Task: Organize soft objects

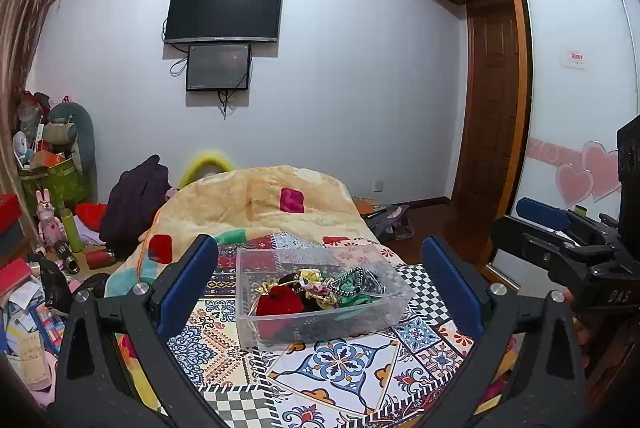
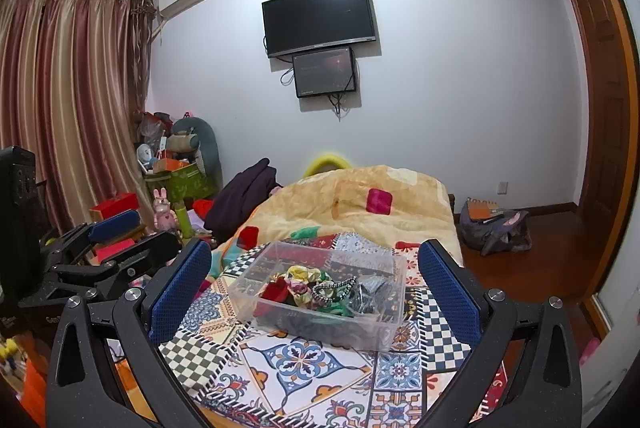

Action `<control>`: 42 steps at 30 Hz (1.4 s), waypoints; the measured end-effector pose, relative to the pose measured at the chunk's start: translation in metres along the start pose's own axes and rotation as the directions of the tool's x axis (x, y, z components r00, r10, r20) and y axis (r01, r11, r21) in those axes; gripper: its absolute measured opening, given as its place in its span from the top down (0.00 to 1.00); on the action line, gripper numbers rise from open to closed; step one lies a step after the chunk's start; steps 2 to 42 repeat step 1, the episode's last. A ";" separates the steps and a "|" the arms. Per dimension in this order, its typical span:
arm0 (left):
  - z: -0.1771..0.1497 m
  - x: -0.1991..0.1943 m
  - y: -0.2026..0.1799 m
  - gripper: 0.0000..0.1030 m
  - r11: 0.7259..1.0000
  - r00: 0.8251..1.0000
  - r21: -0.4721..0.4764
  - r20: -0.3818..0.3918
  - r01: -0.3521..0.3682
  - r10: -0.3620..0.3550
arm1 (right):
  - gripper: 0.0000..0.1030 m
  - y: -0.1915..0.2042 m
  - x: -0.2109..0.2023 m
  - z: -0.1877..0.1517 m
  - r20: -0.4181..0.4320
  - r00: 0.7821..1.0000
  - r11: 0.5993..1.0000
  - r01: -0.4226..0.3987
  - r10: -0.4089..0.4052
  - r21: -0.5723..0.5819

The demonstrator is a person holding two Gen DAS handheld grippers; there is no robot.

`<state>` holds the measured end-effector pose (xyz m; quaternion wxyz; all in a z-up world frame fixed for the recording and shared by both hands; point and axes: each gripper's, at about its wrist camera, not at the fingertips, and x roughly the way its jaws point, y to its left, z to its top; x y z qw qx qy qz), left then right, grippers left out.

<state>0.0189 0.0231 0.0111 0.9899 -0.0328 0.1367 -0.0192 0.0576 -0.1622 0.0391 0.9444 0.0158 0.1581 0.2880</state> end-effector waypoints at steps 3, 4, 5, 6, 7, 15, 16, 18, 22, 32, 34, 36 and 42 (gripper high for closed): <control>0.000 0.000 0.000 0.00 1.000 1.000 -0.001 -0.002 0.001 -0.001 | 0.00 -0.001 0.000 0.000 -0.002 1.000 1.000 -0.001 0.001 0.001; 0.000 0.000 0.000 0.00 1.000 1.000 -0.001 -0.002 0.001 -0.001 | 0.00 -0.001 0.000 0.000 -0.002 1.000 1.000 -0.001 0.001 0.001; 0.000 0.000 0.000 0.00 1.000 1.000 -0.001 -0.002 0.001 -0.001 | 0.00 -0.001 0.000 0.000 -0.002 1.000 1.000 -0.001 0.001 0.001; 0.000 0.000 0.000 0.00 1.000 1.000 -0.001 -0.002 0.001 -0.001 | 0.00 -0.001 0.000 0.000 -0.002 1.000 1.000 -0.001 0.001 0.001; 0.000 0.000 0.000 0.00 1.000 1.000 -0.001 -0.002 0.001 -0.001 | 0.00 -0.001 0.000 0.000 -0.002 1.000 1.000 -0.001 0.001 0.001; 0.000 0.000 0.000 0.00 1.000 1.000 -0.001 -0.002 0.001 -0.001 | 0.00 -0.001 0.000 0.000 -0.002 1.000 1.000 -0.001 0.001 0.001; 0.000 0.000 0.000 0.00 1.000 1.000 -0.001 -0.002 0.001 -0.001 | 0.00 -0.001 0.000 0.000 -0.002 1.000 1.000 -0.001 0.001 0.001; 0.000 0.000 0.000 0.00 1.000 1.000 -0.001 -0.002 0.001 -0.001 | 0.00 -0.001 0.000 0.000 -0.002 1.000 1.000 -0.001 0.001 0.001; 0.000 0.000 0.000 0.00 1.000 1.000 -0.001 -0.002 0.001 -0.001 | 0.00 -0.001 0.000 0.000 -0.002 1.000 1.000 -0.001 0.001 0.001; 0.000 0.000 0.000 0.00 1.000 1.000 -0.001 -0.002 0.001 -0.001 | 0.00 -0.001 0.000 0.000 -0.002 1.000 1.000 -0.001 0.001 0.001; 0.000 0.000 0.000 0.00 1.000 1.000 -0.001 -0.002 0.001 -0.001 | 0.00 -0.001 0.000 0.000 -0.002 1.000 1.000 -0.001 0.001 0.001; 0.000 0.000 0.000 0.00 1.000 1.000 -0.001 -0.002 0.001 -0.001 | 0.00 -0.001 0.000 0.000 -0.002 1.000 1.000 -0.001 0.001 0.001; 0.000 0.000 0.000 0.00 1.000 1.000 -0.001 -0.002 0.001 -0.001 | 0.00 -0.001 0.000 0.000 -0.002 1.000 1.000 -0.001 0.001 0.001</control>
